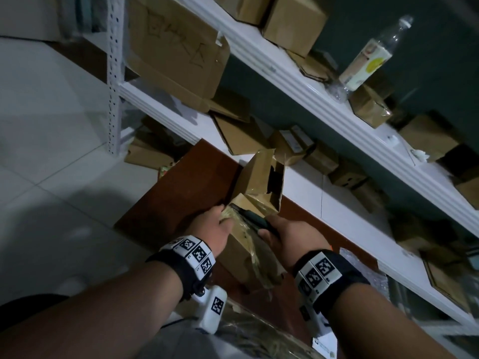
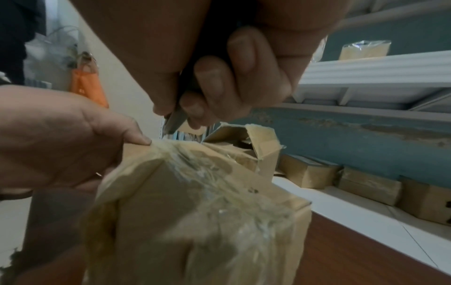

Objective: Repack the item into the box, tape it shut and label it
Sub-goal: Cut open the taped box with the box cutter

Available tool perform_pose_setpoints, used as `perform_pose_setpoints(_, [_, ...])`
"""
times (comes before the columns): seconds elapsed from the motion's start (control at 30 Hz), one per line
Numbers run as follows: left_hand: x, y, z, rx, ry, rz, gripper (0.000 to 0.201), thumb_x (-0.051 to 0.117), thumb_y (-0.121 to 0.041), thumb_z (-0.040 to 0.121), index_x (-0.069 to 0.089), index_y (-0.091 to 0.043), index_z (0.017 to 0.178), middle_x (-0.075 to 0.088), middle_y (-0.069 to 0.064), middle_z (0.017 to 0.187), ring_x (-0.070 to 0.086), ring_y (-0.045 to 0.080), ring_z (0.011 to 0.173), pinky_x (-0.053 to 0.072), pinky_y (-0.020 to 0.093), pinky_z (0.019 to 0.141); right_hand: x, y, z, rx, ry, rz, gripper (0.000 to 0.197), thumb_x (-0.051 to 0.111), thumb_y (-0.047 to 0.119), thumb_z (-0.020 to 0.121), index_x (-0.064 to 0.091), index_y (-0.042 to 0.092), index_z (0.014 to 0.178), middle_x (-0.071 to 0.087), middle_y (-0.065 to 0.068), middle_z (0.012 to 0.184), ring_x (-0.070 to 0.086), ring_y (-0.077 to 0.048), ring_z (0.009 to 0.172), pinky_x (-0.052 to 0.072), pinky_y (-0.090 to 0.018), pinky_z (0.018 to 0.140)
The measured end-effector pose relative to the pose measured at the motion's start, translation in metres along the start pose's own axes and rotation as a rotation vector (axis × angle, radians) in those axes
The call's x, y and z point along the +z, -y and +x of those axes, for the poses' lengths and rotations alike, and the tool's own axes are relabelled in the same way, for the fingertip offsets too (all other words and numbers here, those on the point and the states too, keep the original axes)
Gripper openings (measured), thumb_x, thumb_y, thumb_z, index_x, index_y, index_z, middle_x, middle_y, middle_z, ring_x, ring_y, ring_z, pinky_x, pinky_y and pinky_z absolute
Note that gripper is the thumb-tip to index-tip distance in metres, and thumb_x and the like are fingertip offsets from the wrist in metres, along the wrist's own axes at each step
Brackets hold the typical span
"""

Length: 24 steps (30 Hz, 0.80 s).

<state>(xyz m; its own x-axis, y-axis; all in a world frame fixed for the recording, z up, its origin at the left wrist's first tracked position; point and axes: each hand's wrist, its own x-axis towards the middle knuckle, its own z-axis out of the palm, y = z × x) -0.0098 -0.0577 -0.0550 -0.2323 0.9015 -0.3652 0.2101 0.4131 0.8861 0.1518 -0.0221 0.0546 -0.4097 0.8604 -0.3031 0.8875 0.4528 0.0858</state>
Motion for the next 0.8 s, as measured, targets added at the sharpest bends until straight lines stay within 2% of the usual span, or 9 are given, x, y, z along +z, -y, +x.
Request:
perform_pose_setpoints(0.1, [0.002, -0.001, 0.001, -0.007, -0.003, 0.009, 0.051, 0.046, -0.033, 0.098, 0.044, -0.023, 0.148, 0.054, 0.005, 0.143, 0.053, 0.029, 0.126, 0.043, 0.044, 0.105, -0.003, 0.001, -0.002, 0.003, 0.017, 0.003, 0.041, 0.038, 0.056, 0.1, 0.051, 0.036, 0.133, 0.067, 0.001, 0.104, 0.056, -0.015, 0.084, 0.043, -0.027, 0.071])
perform_pose_setpoints(0.23, [0.005, -0.001, 0.002, -0.009, -0.001, 0.024, 0.05, 0.045, -0.031, 0.099, 0.042, -0.022, 0.149, 0.053, 0.007, 0.144, 0.052, 0.029, 0.127, 0.043, 0.045, 0.106, -0.006, 0.001, -0.004, 0.016, 0.022, -0.022, 0.035, 0.039, 0.056, 0.099, 0.056, 0.034, 0.122, 0.065, 0.004, 0.094, 0.061, -0.017, 0.084, 0.052, -0.032, 0.074])
perform_pose_setpoints(0.43, [0.007, 0.0, 0.004, -0.016, -0.006, 0.068, 0.049, 0.044, -0.033, 0.099, 0.044, -0.023, 0.147, 0.055, 0.008, 0.141, 0.054, 0.031, 0.123, 0.044, 0.045, 0.104, -0.007, 0.001, -0.008, 0.034, -0.002, -0.067, 0.03, 0.04, 0.054, 0.099, 0.058, 0.034, 0.113, 0.061, 0.005, 0.086, 0.06, -0.018, 0.079, 0.052, -0.034, 0.069])
perform_pose_setpoints(0.5, [0.007, 0.0, 0.004, -0.018, -0.006, 0.07, 0.048, 0.044, -0.034, 0.099, 0.045, -0.023, 0.146, 0.056, 0.008, 0.139, 0.055, 0.032, 0.121, 0.045, 0.045, 0.103, -0.006, -0.001, -0.009, 0.032, -0.002, -0.07, 0.03, 0.041, 0.054, 0.099, 0.058, 0.034, 0.114, 0.063, 0.005, 0.087, 0.06, -0.018, 0.079, 0.054, -0.035, 0.07])
perform_pose_setpoints(0.57, [0.008, 0.0, 0.004, -0.02, -0.005, 0.072, 0.048, 0.044, -0.034, 0.099, 0.045, -0.022, 0.146, 0.057, 0.009, 0.138, 0.055, 0.032, 0.121, 0.045, 0.046, 0.103, -0.005, -0.004, -0.011, 0.027, 0.001, -0.071, 0.031, 0.041, 0.054, 0.099, 0.057, 0.035, 0.116, 0.061, 0.005, 0.085, 0.059, -0.018, 0.078, 0.051, -0.033, 0.067])
perform_pose_setpoints(0.63, [0.008, 0.001, 0.005, -0.016, -0.006, 0.071, 0.047, 0.044, -0.034, 0.098, 0.047, -0.022, 0.143, 0.059, 0.01, 0.134, 0.057, 0.032, 0.118, 0.046, 0.048, 0.101, -0.004, -0.007, -0.012, 0.029, 0.007, -0.076, 0.032, 0.041, 0.055, 0.099, 0.057, 0.035, 0.118, 0.059, 0.007, 0.082, 0.058, -0.017, 0.077, 0.047, -0.031, 0.064])
perform_pose_setpoints(0.73, [0.009, 0.001, 0.005, -0.006, -0.022, 0.078, 0.049, 0.044, -0.032, 0.098, 0.045, -0.022, 0.145, 0.058, 0.011, 0.136, 0.057, 0.034, 0.117, 0.047, 0.048, 0.1, -0.001, -0.013, -0.016, 0.037, 0.005, -0.093, 0.034, 0.041, 0.057, 0.098, 0.059, 0.034, 0.114, 0.063, 0.005, 0.085, 0.061, -0.018, 0.078, 0.053, -0.034, 0.068])
perform_pose_setpoints(0.8, [0.011, 0.001, 0.002, 0.012, -0.044, 0.061, 0.054, 0.045, -0.03, 0.099, 0.035, -0.03, 0.151, 0.057, 0.006, 0.136, 0.061, 0.032, 0.109, 0.051, 0.044, 0.09, 0.001, -0.017, -0.02, 0.042, 0.007, -0.115, 0.031, 0.042, 0.055, 0.098, 0.06, 0.033, 0.111, 0.063, 0.005, 0.085, 0.061, -0.019, 0.079, 0.054, -0.034, 0.068])
